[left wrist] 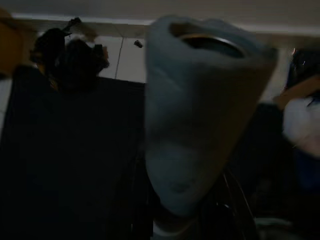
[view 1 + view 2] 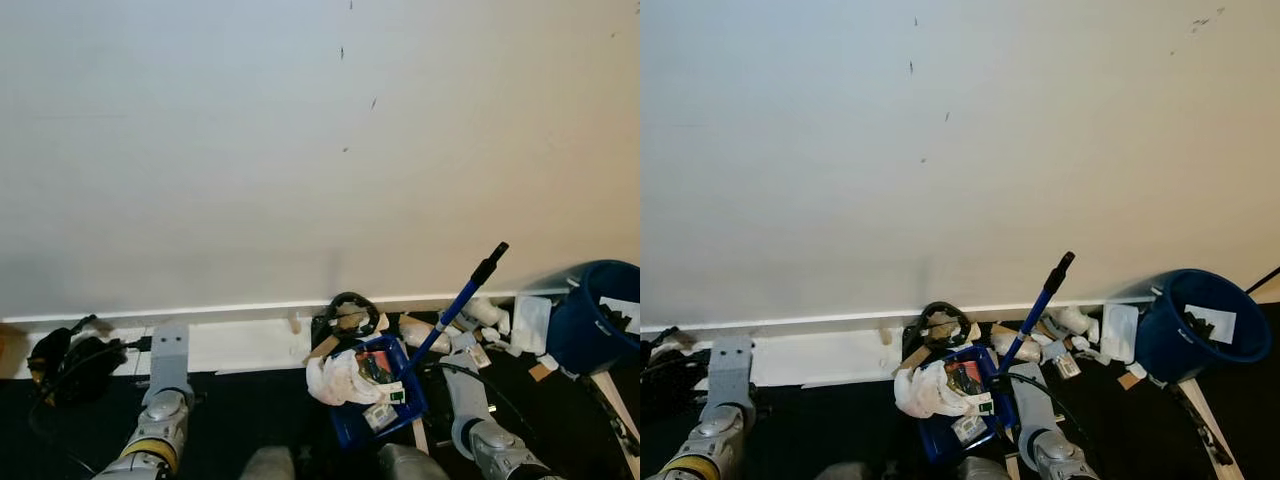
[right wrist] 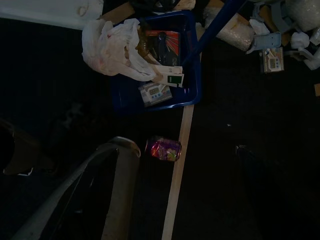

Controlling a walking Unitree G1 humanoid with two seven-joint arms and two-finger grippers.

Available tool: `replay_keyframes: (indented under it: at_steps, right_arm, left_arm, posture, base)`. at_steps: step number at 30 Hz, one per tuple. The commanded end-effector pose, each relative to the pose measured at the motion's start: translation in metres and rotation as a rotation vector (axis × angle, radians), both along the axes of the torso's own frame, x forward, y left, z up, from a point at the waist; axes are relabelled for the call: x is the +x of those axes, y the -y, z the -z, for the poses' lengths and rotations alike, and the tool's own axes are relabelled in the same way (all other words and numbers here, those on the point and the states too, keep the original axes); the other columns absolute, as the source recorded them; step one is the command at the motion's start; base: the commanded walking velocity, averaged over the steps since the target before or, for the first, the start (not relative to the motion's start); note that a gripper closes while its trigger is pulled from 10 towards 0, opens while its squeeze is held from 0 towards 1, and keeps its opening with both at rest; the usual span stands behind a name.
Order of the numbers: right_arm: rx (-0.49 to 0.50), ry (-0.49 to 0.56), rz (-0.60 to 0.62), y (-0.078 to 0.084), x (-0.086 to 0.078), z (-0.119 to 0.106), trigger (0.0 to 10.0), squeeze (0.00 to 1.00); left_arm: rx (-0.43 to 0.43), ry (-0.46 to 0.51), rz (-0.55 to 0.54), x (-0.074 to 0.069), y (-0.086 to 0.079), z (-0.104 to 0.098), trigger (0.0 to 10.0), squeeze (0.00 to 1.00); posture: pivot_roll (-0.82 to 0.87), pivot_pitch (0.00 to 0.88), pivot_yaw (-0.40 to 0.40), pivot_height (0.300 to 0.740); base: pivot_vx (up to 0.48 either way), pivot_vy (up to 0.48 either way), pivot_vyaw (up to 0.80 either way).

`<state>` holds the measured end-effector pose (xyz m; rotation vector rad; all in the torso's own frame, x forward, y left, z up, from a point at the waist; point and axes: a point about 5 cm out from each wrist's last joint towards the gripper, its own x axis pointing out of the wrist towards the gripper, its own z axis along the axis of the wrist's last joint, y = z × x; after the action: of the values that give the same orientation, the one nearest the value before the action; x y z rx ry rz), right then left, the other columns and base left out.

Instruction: Sweep floor

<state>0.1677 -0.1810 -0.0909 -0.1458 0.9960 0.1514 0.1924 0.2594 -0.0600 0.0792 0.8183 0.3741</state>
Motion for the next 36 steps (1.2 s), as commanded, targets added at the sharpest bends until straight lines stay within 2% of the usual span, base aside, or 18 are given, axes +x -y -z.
replay_keyframes:
  at_steps: [1,3,4,7,11,15,16,17,18,19,20,22,23,26,30,34,36]
  right_arm:
    - [-0.005,0.007,0.007,0.0,0.003,-0.001,10.0,0.0]
    - [-0.006,0.008,0.005,-0.001,0.005,-0.002,10.0,0.0]
    - [-0.006,0.008,0.005,-0.001,0.005,-0.002,10.0,0.0]
    - [-0.007,0.01,0.004,-0.001,0.006,-0.002,10.0,0.0]
    - [-0.008,0.01,0.004,-0.001,0.006,-0.002,10.0,0.0]
    - [-0.006,0.005,0.007,0.0,0.006,-0.002,10.0,0.0]
    - [-0.006,0.005,0.007,0.0,0.006,-0.002,10.0,0.0]
    - [-0.003,0.001,0.007,0.0,0.006,-0.002,10.0,0.0]
    - [-0.003,0.001,0.007,0.0,0.006,-0.002,10.0,0.0]
    - [0.0,-0.002,0.008,0.0,0.006,-0.002,10.0,0.0]
    - [0.0,-0.002,0.008,0.0,0.006,-0.002,10.0,0.0]
    - [0.008,-0.008,0.007,-0.002,0.006,-0.002,10.0,0.0]
    - [0.008,-0.008,0.007,-0.002,0.006,-0.002,10.0,0.0]
    - [0.02,-0.016,-0.004,-0.006,0.007,-0.002,10.0,0.0]
    - [0.022,-0.016,-0.005,-0.006,0.008,-0.002,10.0,0.0]
    - [0.02,-0.02,-0.007,-0.005,0.008,-0.002,10.0,0.0]
    - [0.019,-0.021,-0.006,-0.004,0.008,-0.002,10.0,0.0]
  left_arm:
    - [-0.037,0.083,0.003,0.015,0.009,-0.007,10.0,0.0]
    - [-0.033,0.12,0.064,0.029,0.013,-0.015,10.0,0.0]
    - [-0.033,0.12,0.064,0.029,0.013,-0.015,10.0,0.0]
    - [-0.017,0.137,0.158,0.042,0.02,-0.022,10.0,0.0]
    - [-0.01,0.134,0.181,0.047,0.021,-0.024,10.0,0.0]
    - [0.051,-0.051,0.243,0.038,0.017,-0.014,10.0,0.0]
    - [0.051,-0.051,0.243,0.038,0.017,-0.014,10.0,0.0]
    - [0.051,-0.102,0.269,0.033,0.017,-0.011,10.0,0.0]
    - [0.051,-0.102,0.269,0.033,0.017,-0.011,10.0,0.0]
    - [0.059,-0.163,0.297,0.028,0.016,-0.007,10.0,0.0]
    - [0.059,-0.163,0.297,0.028,0.016,-0.007,10.0,0.0]
    - [0.077,-0.272,0.328,0.019,0.01,-0.003,10.0,0.0]
    - [0.077,-0.272,0.328,0.019,0.01,-0.003,10.0,0.0]
    - [0.048,-0.358,0.327,0.012,0.004,-0.001,10.0,0.0]
    - [0.037,-0.38,0.315,0.009,0.002,0.0,10.0,0.0]
    - [0.004,-0.46,0.346,0.0,0.0,0.003,10.0,0.0]
    - [0.006,-0.46,0.35,-0.001,-0.001,0.004,10.0,0.0]
  posture:
    - [0.16,0.0,-0.065,0.74]
    - [0.17,0.0,-0.064,0.74]
    - [0.17,0.0,-0.064,0.74]
    - [0.17,0.0,-0.064,0.74]
    - [0.17,0.0,-0.063,0.74]
    - [0.18,0.0,-0.061,0.74]
    - [0.18,0.0,-0.061,0.74]
    - [0.18,0.0,-0.06,0.74]
    - [0.18,0.0,-0.06,0.74]
    - [0.19,0.0,-0.059,0.74]
    - [0.19,0.0,-0.059,0.74]
    - [0.19,0.0,-0.059,0.74]
    - [0.19,0.0,-0.059,0.74]
    - [0.2,0.0,-0.06,0.74]
    - [0.2,0.0,-0.06,0.74]
    - [0.2,0.0,-0.061,0.74]
    - [0.2,0.0,-0.06,0.74]
  base:
    - [0.0,0.0,0.0]
    - [0.0,0.0,0.0]
    - [0.0,0.0,0.0]
    - [0.0,0.0,0.0]
    - [0.0,0.0,0.0]
    - [0.0,0.0,0.0]
    - [0.0,0.0,0.0]
    - [0.0,0.0,0.0]
    - [0.0,0.0,0.0]
    - [0.0,0.0,0.0]
    - [0.0,0.0,0.0]
    - [0.0,0.0,0.0]
    - [0.0,0.0,0.0]
    - [0.0,0.0,0.0]
    - [0.0,0.0,0.0]
    - [0.0,0.0,0.0]
    - [0.0,0.0,0.0]
